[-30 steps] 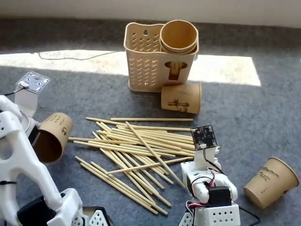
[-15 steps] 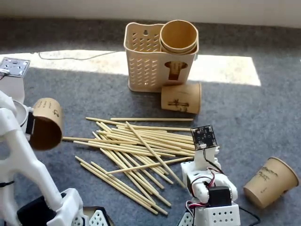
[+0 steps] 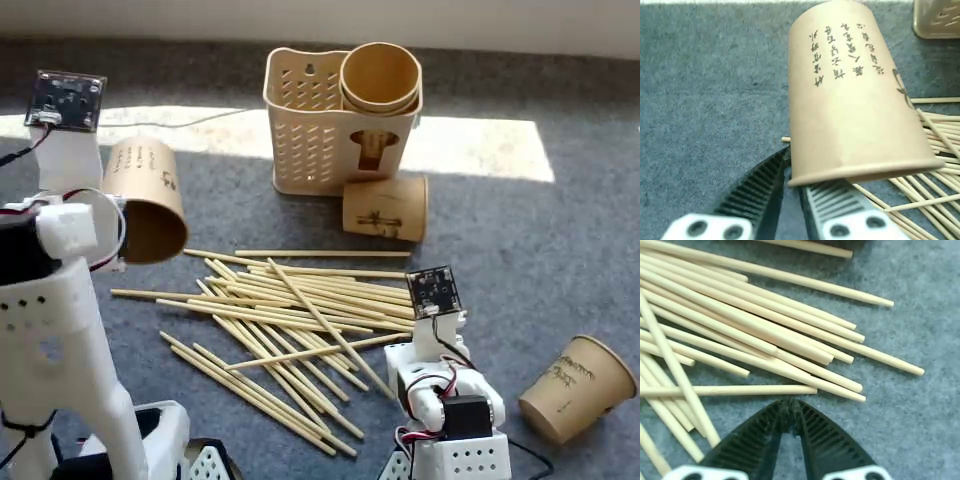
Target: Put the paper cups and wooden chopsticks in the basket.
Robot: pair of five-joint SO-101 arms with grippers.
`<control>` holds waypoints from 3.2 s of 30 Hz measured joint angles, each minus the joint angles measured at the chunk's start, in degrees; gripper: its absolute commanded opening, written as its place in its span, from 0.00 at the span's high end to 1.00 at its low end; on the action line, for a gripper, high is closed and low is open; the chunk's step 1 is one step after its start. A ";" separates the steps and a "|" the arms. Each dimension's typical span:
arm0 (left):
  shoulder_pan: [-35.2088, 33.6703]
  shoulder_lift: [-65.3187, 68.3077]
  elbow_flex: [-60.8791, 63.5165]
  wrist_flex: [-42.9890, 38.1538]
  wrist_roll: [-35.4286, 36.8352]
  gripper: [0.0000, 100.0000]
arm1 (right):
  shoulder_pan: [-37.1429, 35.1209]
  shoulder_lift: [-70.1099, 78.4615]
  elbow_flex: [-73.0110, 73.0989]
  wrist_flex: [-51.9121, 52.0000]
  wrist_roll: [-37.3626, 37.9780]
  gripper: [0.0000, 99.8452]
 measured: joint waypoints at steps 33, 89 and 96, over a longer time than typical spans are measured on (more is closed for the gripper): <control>35.69 -1.93 -14.51 0.00 11.96 0.99 | 0.00 0.00 0.00 0.00 0.00 0.99; 37.63 -0.26 -14.51 -2.20 11.96 0.99 | 0.00 0.00 0.00 0.00 0.00 0.99; 37.80 6.59 -19.52 -2.29 11.96 0.99 | 0.00 0.00 0.00 0.00 0.00 0.99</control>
